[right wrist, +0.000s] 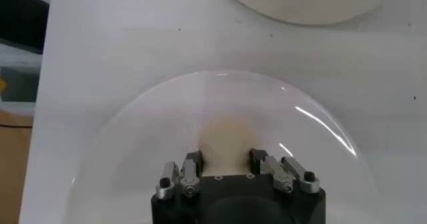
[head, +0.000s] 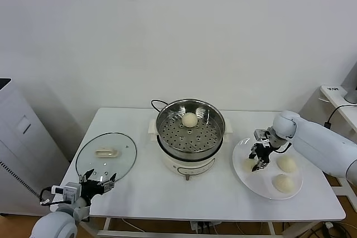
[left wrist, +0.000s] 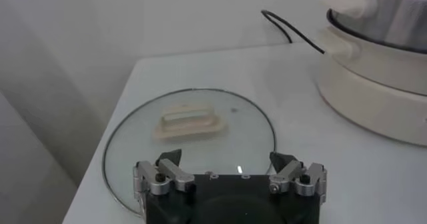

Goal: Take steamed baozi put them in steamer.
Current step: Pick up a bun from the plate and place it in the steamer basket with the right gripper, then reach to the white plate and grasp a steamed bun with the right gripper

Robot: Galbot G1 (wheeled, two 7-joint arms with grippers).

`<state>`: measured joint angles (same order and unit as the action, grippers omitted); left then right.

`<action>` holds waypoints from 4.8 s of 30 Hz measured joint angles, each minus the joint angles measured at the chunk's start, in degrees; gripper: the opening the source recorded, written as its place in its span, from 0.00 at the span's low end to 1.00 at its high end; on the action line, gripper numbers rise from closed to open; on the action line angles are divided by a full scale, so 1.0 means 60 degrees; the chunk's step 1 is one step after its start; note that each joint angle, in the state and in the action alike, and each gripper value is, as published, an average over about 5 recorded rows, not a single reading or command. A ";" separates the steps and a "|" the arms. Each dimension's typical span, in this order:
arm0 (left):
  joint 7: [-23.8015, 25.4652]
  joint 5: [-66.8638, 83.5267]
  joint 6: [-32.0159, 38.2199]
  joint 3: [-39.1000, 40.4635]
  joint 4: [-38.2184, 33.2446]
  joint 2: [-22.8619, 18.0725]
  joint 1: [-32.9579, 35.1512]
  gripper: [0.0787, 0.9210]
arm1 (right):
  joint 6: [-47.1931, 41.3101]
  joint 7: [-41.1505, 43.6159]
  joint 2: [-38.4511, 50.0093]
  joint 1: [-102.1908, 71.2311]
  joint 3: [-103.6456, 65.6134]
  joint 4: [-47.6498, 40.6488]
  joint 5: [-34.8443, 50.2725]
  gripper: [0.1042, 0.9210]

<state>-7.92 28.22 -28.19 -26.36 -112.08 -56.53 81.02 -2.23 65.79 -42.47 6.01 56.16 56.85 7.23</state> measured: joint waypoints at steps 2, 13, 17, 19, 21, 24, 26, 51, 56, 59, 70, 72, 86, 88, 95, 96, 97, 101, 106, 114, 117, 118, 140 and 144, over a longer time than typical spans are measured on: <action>-0.0006 -0.0004 -0.0006 0.0001 -0.0001 0.0004 -0.0006 0.88 | -0.0046 0.0100 0.0151 0.0356 0.0241 0.0159 0.0213 0.42; -0.0008 0.0001 0.0010 -0.0069 -0.0098 0.0096 0.0080 0.88 | -0.0671 0.0661 0.0646 0.3654 0.2521 0.1265 0.2227 0.42; -0.0007 0.0019 0.0027 -0.0082 -0.0112 0.0131 0.0097 0.88 | -0.1031 0.0664 0.0526 0.4919 0.3307 0.1594 0.3128 0.42; -0.0006 0.0028 0.0035 -0.0080 -0.0120 0.0141 0.0098 0.88 | -0.1232 0.0602 0.0391 0.5432 0.3589 0.1739 0.3622 0.42; -0.0005 0.0033 0.0042 -0.0069 -0.0139 0.0146 0.0095 0.88 | -0.1439 0.0484 0.0213 0.5838 0.3799 0.1866 0.4133 0.42; 0.0003 0.0045 0.0052 -0.0041 -0.0172 0.0155 0.0086 0.88 | -0.1766 0.0213 -0.0123 0.6249 0.3980 0.1998 0.4882 0.42; 0.0007 0.0052 0.0057 -0.0021 -0.0179 0.0169 0.0073 0.88 | -0.1985 -0.0022 -0.0390 0.6398 0.4017 0.2040 0.5349 0.42; 0.0005 0.0080 0.0042 -0.0021 -0.0157 0.0196 -0.0016 0.88 | -0.3767 -0.2646 -0.3692 0.4866 0.3701 0.1521 0.7120 0.42; 0.0007 0.0083 0.0043 -0.0009 -0.0150 0.0190 -0.0019 0.88 | -0.3993 -0.2982 -0.4003 0.4508 0.3628 0.1340 0.6990 0.42; 0.0009 0.0089 0.0044 0.0006 -0.0136 0.0189 -0.0031 0.88 | -0.4112 -0.3166 -0.4151 0.4313 0.3587 0.1217 0.6899 0.42; 0.0017 0.0115 0.0073 0.0002 -0.0103 0.0202 -0.0018 0.88 | -0.4371 -0.3696 -0.4519 0.3744 0.3447 0.0760 0.6630 0.42; 0.0018 0.0116 0.0078 -0.0002 -0.0103 0.0199 -0.0011 0.88 | -0.4384 -0.3771 -0.4568 0.3666 0.3435 0.0700 0.6601 0.43; 0.0019 0.0121 0.0086 -0.0009 -0.0119 0.0172 0.0002 0.88 | -0.4260 -0.3651 -0.4451 0.3697 0.3294 0.0639 0.6564 0.84; 0.0017 0.0121 0.0078 -0.0004 -0.0132 0.0170 -0.0012 0.88 | -0.4176 -0.3450 -0.4331 0.3848 0.3312 0.0690 0.6558 0.87; 0.0014 0.0107 0.0060 0.0012 -0.0159 0.0167 -0.0018 0.88 | -0.3690 -0.2274 -0.3557 0.4716 0.3517 0.0887 0.6356 0.88; 0.0013 0.0105 0.0058 0.0013 -0.0157 0.0165 -0.0018 0.88 | -0.3592 -0.2062 -0.3408 0.4866 0.3572 0.0923 0.6295 0.88; 0.0013 0.0104 0.0058 0.0013 -0.0157 0.0163 -0.0015 0.88 | -0.3484 -0.1840 -0.3248 0.5024 0.3640 0.0965 0.6224 0.88; 0.0013 0.0103 0.0058 -0.0002 -0.0161 0.0164 0.0004 0.88 | -0.2994 -0.0960 -0.2531 0.5648 0.3992 0.1176 0.5856 0.88; 0.0013 0.0115 0.0061 -0.0026 -0.0173 0.0173 0.0010 0.88 | -0.2311 -0.0052 -0.1526 0.6129 0.4403 0.1416 0.5222 0.88; 0.0012 0.0118 0.0057 -0.0017 -0.0213 0.0165 0.0003 0.88 | -0.1210 0.0717 0.0093 0.5988 0.4491 0.1699 0.3820 0.88; 0.0011 0.0115 0.0050 -0.0016 -0.0225 0.0159 0.0001 0.88 | -0.0868 0.0850 0.0587 0.5598 0.4267 0.1743 0.3227 0.88; 0.0010 0.0113 0.0047 -0.0016 -0.0230 0.0158 0.0001 0.88 | -0.0769 0.0883 0.0723 0.5450 0.4171 0.1750 0.3042 0.88; 0.0000 0.0069 0.0020 -0.0045 -0.0249 0.0130 0.0033 0.88 | 0.0559 0.1060 0.1921 0.1501 0.1254 0.1534 0.0086 0.88; -0.0001 0.0063 0.0017 -0.0036 -0.0243 0.0104 0.0035 0.88 | 0.0736 0.1053 0.1916 0.0912 0.0717 0.1440 -0.0363 0.88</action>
<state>-7.92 28.60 -28.09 -26.57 -113.54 -55.91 81.23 2.18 72.10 -30.98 11.48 60.47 65.49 5.05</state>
